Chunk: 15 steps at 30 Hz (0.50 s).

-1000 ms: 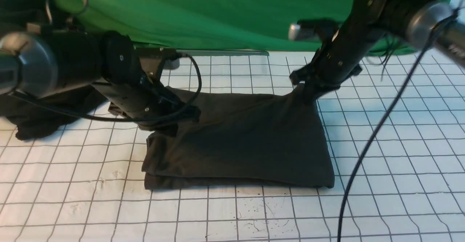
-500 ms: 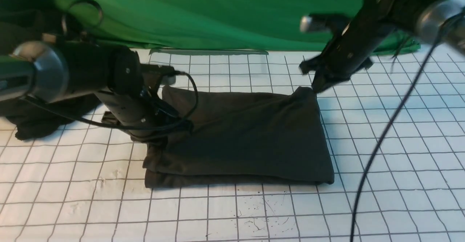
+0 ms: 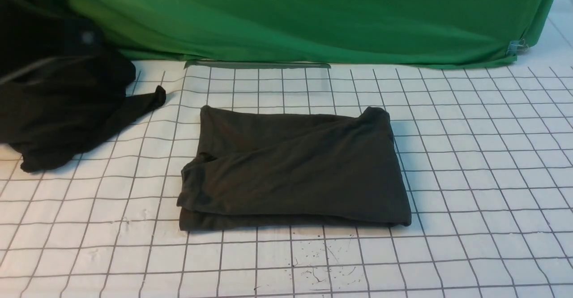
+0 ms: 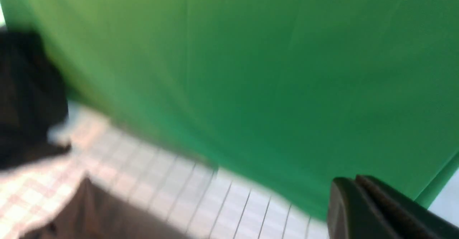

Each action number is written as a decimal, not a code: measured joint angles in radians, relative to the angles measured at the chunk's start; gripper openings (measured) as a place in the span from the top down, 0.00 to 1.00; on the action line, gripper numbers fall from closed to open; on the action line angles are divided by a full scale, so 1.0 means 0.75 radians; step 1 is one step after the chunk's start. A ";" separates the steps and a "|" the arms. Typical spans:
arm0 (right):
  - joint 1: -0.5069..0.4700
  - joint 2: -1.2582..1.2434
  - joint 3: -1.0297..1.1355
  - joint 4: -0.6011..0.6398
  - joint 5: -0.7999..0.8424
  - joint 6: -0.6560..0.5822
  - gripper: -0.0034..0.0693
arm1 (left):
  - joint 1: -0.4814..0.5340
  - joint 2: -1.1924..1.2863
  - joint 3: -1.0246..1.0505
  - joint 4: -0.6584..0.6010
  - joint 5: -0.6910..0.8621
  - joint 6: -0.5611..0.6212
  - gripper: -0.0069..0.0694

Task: Fold a long-sleeved shirt over a white checkered tablecloth.

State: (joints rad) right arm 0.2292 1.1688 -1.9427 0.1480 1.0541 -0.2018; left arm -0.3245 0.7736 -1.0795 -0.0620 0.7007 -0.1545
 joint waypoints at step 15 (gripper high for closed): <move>0.000 -1.220 1.527 0.001 -1.010 -0.034 0.94 | 0.000 -0.703 0.602 -0.004 0.017 -0.204 0.91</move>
State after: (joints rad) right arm 0.2292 0.2535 -0.7976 0.1489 0.2962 -0.2277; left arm -0.3245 0.2466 -0.6277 -0.0652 0.7132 -0.3073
